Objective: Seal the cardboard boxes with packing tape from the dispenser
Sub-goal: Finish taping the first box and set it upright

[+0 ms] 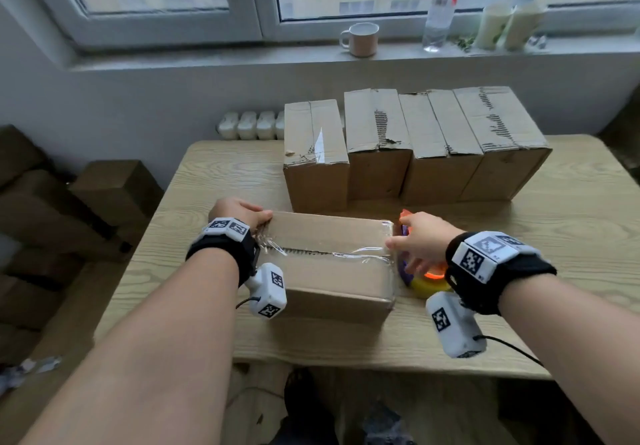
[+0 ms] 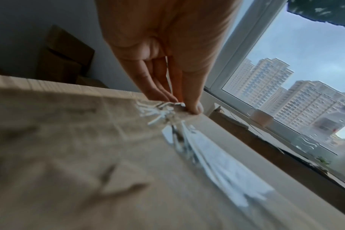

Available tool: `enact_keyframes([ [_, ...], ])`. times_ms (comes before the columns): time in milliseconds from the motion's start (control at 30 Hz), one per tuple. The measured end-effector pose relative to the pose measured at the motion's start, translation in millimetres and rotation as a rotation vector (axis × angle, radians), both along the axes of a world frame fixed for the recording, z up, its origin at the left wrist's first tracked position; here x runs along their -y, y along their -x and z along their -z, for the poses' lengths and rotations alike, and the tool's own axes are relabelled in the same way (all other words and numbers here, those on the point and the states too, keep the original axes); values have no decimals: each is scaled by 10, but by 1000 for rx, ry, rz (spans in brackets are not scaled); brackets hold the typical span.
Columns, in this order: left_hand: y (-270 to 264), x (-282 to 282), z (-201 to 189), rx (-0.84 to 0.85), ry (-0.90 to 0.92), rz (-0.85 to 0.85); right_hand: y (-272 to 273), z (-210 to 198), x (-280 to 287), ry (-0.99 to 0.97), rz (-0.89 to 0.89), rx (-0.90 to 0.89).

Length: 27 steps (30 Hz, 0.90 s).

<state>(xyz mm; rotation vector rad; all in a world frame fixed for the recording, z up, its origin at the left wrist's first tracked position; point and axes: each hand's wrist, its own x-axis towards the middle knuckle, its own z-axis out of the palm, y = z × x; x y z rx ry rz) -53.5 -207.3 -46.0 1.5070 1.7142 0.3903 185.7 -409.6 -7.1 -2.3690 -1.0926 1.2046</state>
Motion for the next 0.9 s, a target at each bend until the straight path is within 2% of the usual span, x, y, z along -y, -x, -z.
enact_keyframes([
  [100, 14, 91, -67, -52, -59, 27, 124, 88, -44, -98, 23, 51],
  [200, 41, 122, -45, -49, -13, 74, 153, 144, -93, -114, 30, 93],
  [300, 108, 108, 19, -83, -3, 75, 171, 132, -139, -57, 36, 85],
  [433, 275, 142, -163, -223, -52, 65, 369, -76, -297, -40, 15, -31],
  [700, 1184, -192, -522, -212, -78, -76, 1025, -635, -1091, -215, -227, 42],
  [900, 1861, -521, -370, -208, 8, -238, 1489, -569, -1863, -237, -229, -105],
])
